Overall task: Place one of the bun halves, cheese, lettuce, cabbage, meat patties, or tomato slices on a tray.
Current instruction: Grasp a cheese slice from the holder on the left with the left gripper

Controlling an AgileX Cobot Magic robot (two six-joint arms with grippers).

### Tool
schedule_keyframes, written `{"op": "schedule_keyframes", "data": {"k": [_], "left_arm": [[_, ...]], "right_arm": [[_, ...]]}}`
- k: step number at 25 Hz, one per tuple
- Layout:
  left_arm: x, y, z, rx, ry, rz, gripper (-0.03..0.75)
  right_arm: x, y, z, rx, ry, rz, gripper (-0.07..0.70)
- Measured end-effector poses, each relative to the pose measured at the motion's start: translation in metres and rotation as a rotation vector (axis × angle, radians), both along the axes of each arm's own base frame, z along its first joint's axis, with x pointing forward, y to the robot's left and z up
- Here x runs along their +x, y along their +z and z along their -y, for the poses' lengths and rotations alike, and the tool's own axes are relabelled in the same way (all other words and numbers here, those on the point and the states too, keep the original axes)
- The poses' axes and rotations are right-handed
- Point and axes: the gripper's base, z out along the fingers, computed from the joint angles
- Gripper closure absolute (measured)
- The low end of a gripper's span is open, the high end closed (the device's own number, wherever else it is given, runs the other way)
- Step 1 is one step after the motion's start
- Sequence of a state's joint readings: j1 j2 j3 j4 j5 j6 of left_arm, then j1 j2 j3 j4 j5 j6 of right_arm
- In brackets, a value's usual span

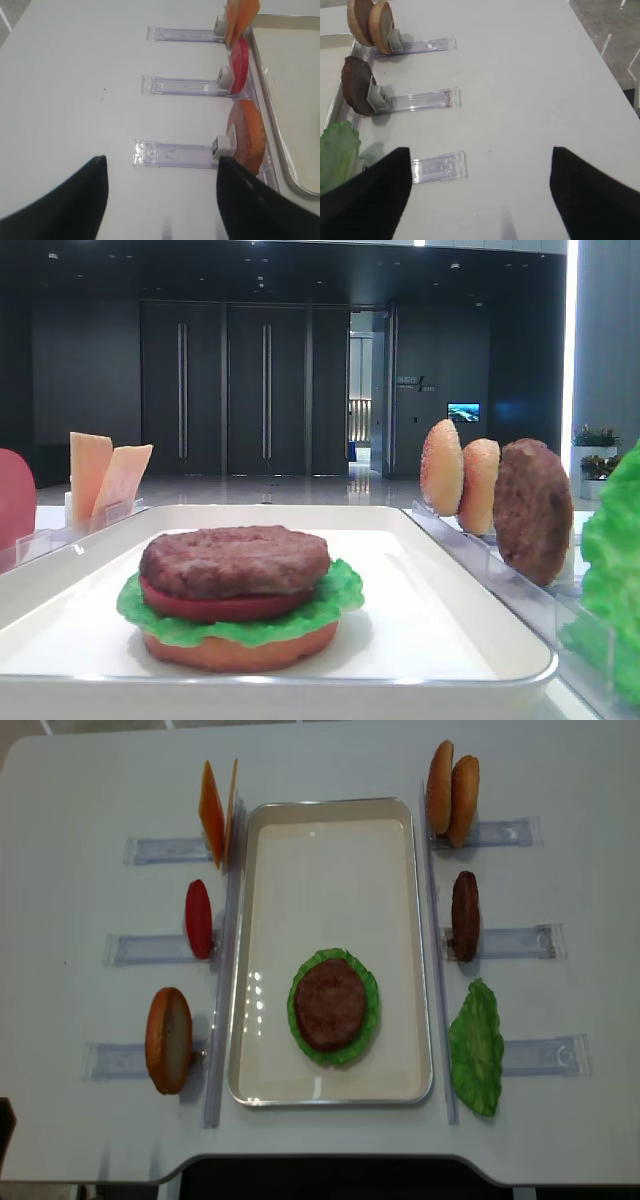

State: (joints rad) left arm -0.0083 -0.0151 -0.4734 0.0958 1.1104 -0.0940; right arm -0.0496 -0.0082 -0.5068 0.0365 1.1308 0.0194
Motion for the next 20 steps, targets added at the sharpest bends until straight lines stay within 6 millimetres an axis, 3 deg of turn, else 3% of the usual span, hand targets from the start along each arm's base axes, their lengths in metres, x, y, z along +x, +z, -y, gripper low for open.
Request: {"op": "schedule_keyframes", "data": {"k": [20], "left_arm": [[0.0045, 0.0004, -0.0001, 0.001, 0.001, -0.032, 0.199]], "right_arm": [[0.0, 0.0, 0.0, 0.0, 0.0, 0.0, 0.092]]}}
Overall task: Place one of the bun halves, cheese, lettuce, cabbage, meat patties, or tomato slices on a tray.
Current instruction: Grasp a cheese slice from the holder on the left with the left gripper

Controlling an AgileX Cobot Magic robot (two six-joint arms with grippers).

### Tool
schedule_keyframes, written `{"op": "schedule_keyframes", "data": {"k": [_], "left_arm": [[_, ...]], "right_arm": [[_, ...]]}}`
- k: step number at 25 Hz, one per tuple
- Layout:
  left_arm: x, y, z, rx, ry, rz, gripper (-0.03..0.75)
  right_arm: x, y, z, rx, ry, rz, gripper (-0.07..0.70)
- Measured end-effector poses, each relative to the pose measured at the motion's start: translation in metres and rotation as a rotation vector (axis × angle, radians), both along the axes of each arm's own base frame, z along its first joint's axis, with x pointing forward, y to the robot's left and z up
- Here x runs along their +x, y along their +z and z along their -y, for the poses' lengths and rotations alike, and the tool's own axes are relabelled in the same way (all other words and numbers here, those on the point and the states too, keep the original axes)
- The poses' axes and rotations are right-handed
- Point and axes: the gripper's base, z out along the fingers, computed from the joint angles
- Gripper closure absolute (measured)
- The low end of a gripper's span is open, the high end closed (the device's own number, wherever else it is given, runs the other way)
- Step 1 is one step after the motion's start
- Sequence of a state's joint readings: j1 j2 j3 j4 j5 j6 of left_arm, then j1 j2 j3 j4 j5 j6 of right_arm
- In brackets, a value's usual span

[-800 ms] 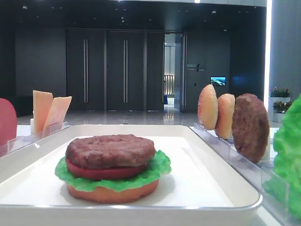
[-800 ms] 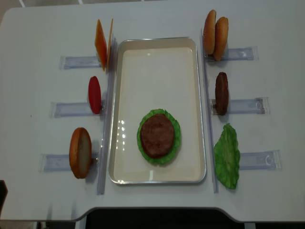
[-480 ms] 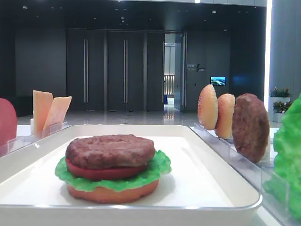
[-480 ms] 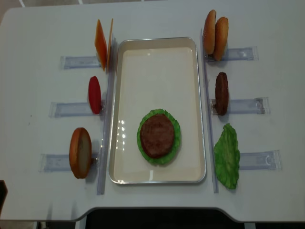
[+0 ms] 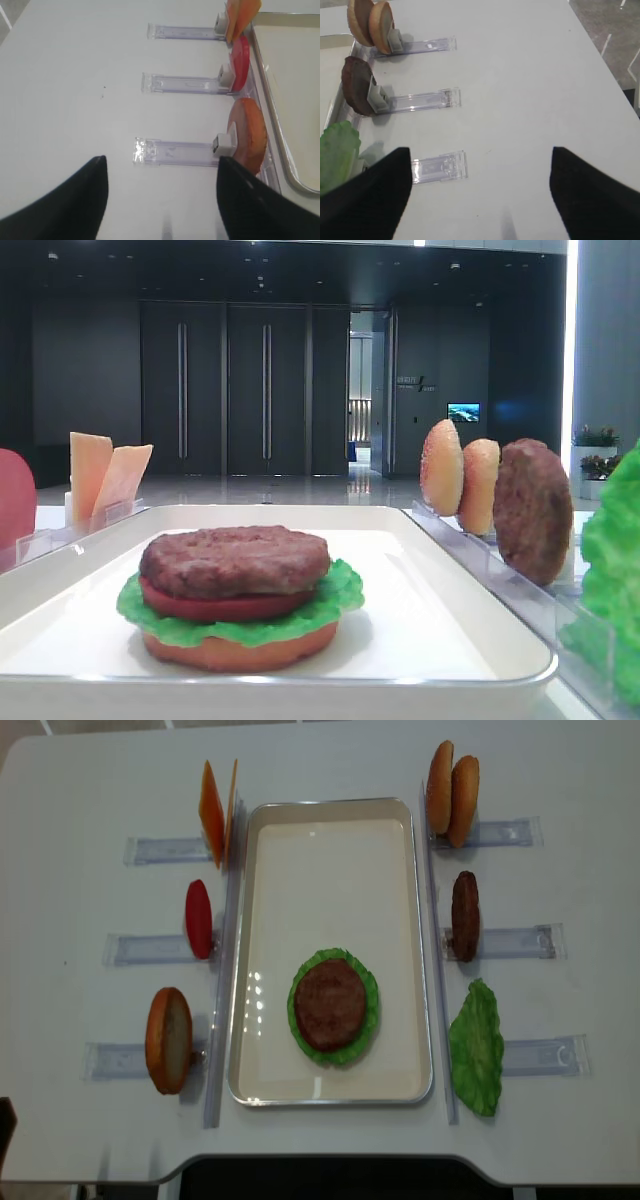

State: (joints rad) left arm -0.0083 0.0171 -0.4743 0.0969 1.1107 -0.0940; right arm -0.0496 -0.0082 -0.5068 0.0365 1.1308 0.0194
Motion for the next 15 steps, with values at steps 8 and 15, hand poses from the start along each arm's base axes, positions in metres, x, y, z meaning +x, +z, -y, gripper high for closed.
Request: {"op": "schedule_keyframes", "data": {"k": [8, 15], "left_arm": [[0.027, 0.017, 0.0, 0.001, 0.001, -0.144, 0.199], [0.077, 0.036, 0.002, -0.018, -0.008, -0.335, 0.199]], "right_arm": [[0.0, 0.0, 0.0, 0.0, 0.0, 0.0, 0.092], [0.0, 0.0, 0.0, 0.0, 0.0, 0.0, 0.092]]}}
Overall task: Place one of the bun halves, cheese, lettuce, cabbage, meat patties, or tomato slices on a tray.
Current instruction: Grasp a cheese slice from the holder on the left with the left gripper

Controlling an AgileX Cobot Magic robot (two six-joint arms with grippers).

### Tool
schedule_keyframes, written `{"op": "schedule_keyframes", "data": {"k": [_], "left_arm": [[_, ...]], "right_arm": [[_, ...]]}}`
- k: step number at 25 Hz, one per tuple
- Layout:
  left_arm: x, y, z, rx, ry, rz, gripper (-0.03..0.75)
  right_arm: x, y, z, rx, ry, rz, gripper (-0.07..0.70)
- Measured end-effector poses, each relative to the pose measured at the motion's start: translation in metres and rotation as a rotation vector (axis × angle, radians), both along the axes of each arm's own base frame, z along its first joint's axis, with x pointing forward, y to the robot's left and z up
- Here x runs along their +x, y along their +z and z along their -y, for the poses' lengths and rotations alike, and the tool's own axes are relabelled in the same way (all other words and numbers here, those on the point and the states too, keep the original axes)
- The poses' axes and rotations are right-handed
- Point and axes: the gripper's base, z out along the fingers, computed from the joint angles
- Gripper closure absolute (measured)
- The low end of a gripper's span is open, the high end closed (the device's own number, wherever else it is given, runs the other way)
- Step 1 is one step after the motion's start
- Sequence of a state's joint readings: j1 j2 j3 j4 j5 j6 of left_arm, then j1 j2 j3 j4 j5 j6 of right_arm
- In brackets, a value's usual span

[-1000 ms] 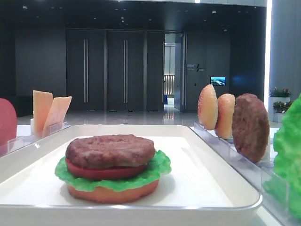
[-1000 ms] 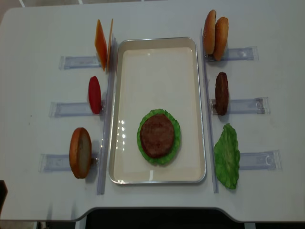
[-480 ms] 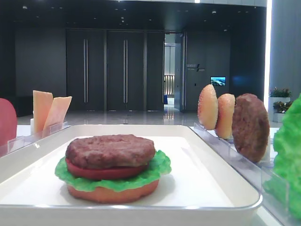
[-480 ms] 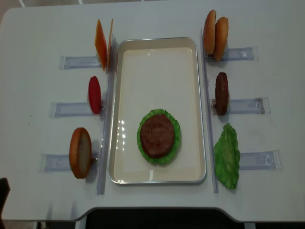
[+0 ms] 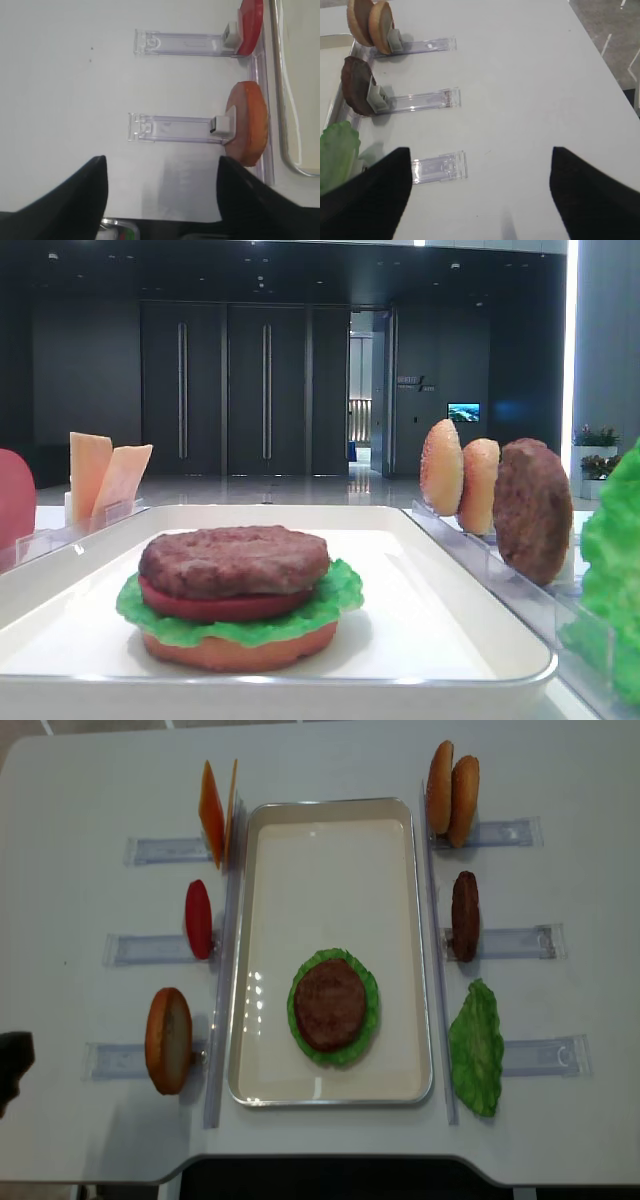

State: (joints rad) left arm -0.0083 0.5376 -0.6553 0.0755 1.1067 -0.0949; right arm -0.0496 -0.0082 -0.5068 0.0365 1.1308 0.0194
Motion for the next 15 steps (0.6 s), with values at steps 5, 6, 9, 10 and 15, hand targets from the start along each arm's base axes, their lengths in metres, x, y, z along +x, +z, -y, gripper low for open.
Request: {"op": "schedule_keyframes", "data": {"k": [5, 6, 9, 10, 15], "left_arm": [[0.043, 0.008, 0.002, -0.018, -0.003, -0.123, 0.199], [0.054, 0.01, 0.002, -0.018, -0.003, -0.148, 0.199], [0.084, 0.015, 0.003, -0.021, -0.002, -0.213, 0.199], [0.095, 0.016, 0.003, -0.024, -0.002, -0.234, 0.199], [0.143, 0.025, 0.004, -0.029, -0.002, -0.278, 0.199]], "right_arm": [[0.0, 0.0, 0.0, 0.0, 0.0, 0.0, 0.092], [0.0, 0.0, 0.0, 0.0, 0.0, 0.0, 0.092], [0.0, 0.0, 0.0, 0.0, 0.0, 0.0, 0.092], [0.0, 0.0, 0.0, 0.0, 0.0, 0.0, 0.092], [0.0, 0.0, 0.0, 0.0, 0.0, 0.0, 0.092]]}}
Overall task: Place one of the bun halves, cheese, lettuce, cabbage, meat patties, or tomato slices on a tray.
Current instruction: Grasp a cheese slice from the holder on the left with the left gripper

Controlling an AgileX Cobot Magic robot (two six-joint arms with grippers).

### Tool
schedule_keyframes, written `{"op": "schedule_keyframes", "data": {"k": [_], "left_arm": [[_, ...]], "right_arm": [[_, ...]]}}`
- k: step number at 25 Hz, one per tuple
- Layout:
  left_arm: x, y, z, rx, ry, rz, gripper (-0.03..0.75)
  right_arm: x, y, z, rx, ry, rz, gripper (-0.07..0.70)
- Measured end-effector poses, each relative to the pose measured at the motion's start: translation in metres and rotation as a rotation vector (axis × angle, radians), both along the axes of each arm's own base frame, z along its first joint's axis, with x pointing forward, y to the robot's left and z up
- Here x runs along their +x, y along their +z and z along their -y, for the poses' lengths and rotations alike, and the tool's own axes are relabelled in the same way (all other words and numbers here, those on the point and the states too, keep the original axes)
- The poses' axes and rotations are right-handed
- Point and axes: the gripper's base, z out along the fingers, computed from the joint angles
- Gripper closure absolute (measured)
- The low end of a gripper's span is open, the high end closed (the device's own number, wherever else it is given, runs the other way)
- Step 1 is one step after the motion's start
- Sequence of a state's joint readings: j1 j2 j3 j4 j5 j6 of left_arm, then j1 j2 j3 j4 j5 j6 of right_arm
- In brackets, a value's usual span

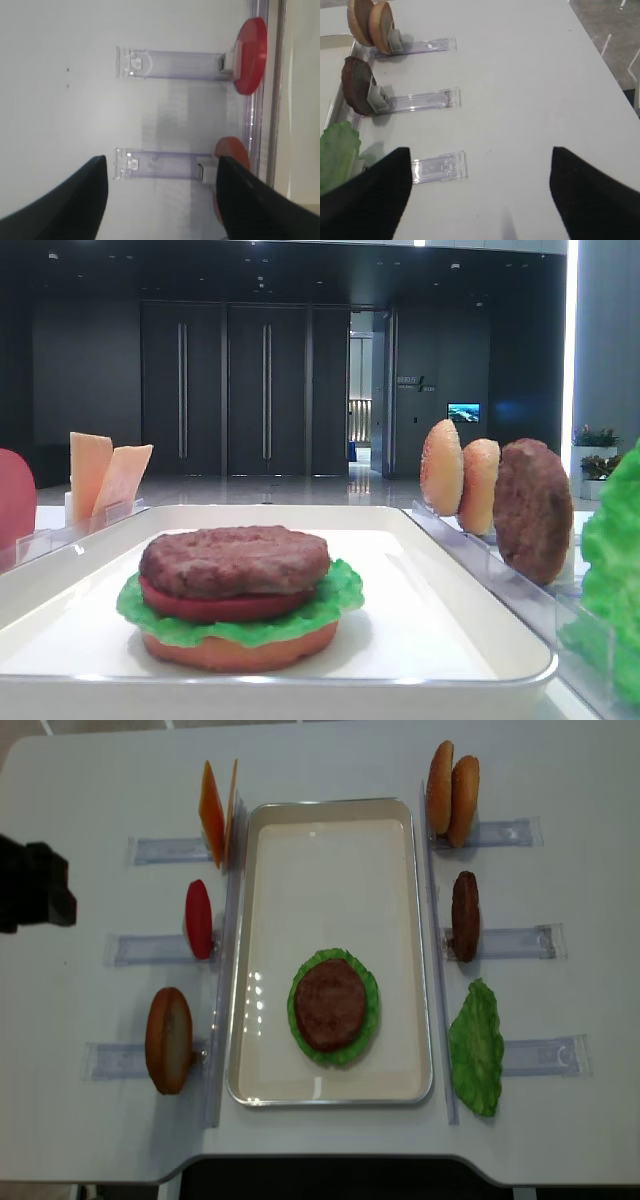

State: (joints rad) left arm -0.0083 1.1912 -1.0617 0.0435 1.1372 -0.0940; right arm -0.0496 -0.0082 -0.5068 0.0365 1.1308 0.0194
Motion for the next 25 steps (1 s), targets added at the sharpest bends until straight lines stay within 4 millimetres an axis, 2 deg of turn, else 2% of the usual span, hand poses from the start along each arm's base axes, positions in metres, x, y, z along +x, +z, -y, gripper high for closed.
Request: {"op": "schedule_keyframes", "data": {"k": [14, 20, 25], "left_arm": [[0.119, 0.021, 0.002, 0.003, -0.024, -0.017, 0.199], [0.167, 0.008, 0.002, -0.001, -0.026, -0.02, 0.199], [0.201, -0.015, 0.004, -0.017, -0.027, -0.045, 0.199]], "right_arm": [[0.0, 0.0, 0.0, 0.0, 0.0, 0.0, 0.092], [0.0, 0.0, 0.0, 0.001, 0.0, 0.0, 0.092], [0.0, 0.0, 0.0, 0.001, 0.0, 0.0, 0.092]]}}
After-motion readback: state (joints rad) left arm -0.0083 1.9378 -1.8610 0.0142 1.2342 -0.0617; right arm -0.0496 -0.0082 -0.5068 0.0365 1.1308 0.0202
